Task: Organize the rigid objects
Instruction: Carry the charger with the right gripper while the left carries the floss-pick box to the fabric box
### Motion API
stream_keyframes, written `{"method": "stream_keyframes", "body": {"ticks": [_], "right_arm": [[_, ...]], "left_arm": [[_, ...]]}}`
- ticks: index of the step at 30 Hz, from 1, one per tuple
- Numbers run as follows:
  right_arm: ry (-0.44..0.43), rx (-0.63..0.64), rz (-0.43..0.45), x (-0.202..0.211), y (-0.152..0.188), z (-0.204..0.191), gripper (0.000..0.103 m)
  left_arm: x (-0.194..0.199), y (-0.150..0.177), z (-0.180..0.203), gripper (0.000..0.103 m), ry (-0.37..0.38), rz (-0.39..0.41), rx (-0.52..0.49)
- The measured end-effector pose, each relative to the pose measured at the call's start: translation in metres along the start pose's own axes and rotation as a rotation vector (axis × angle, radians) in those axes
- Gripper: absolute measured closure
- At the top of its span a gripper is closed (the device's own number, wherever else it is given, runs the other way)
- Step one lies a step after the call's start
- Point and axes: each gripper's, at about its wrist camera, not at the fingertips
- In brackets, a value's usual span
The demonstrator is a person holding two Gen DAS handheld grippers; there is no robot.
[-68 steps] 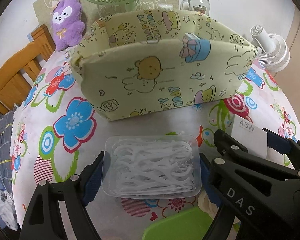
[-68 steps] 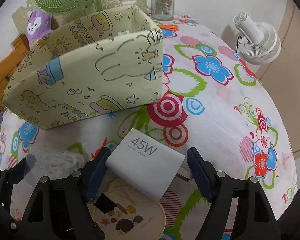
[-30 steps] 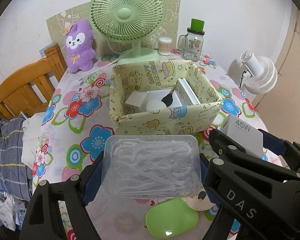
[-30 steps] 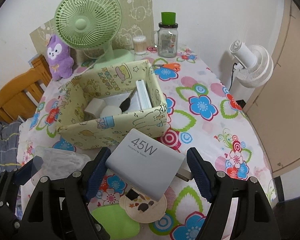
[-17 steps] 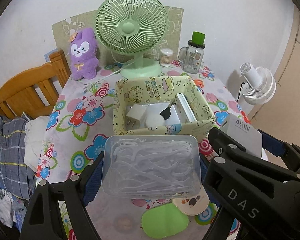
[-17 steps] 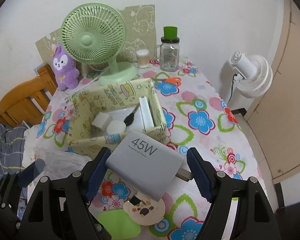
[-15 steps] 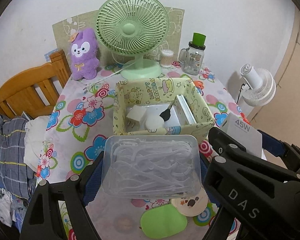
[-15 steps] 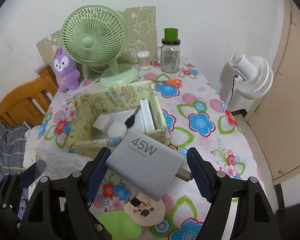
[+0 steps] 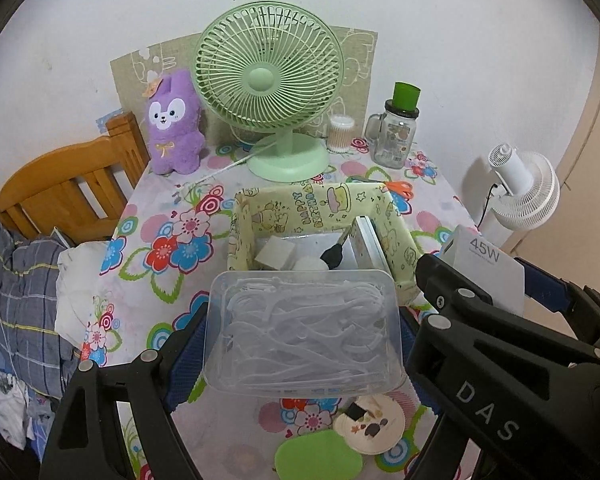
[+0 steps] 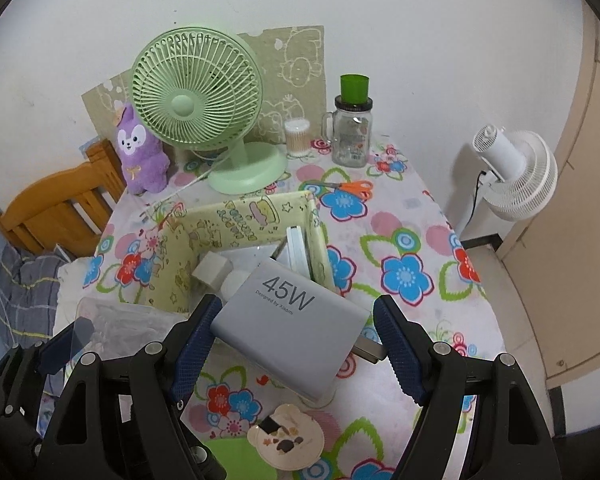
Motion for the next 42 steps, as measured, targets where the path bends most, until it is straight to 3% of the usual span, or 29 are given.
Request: {"method": "stream_keyframes", "body": {"ticks": [18,42], "right_arm": [[-0.087,0.087,-0.013,-0.045,-0.037,-0.004,0.023],[-0.112,0.165,-0.077,-0.118,-0.055,-0.01,0.023]], "left_arm": [[-0.035,-0.028,0.006,0.015,-0.064,-0.007,0.023],[-0.102,-0.042,-0.002,0.015,-0.108,-0.118,0.102]]}}
Point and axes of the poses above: each gripper's, at about its wrist camera, not at the fingertips, and x roughly against the way its jaws point, z to its right, y to its underside, and after that the axes turned 10 degrees about x, right-handed
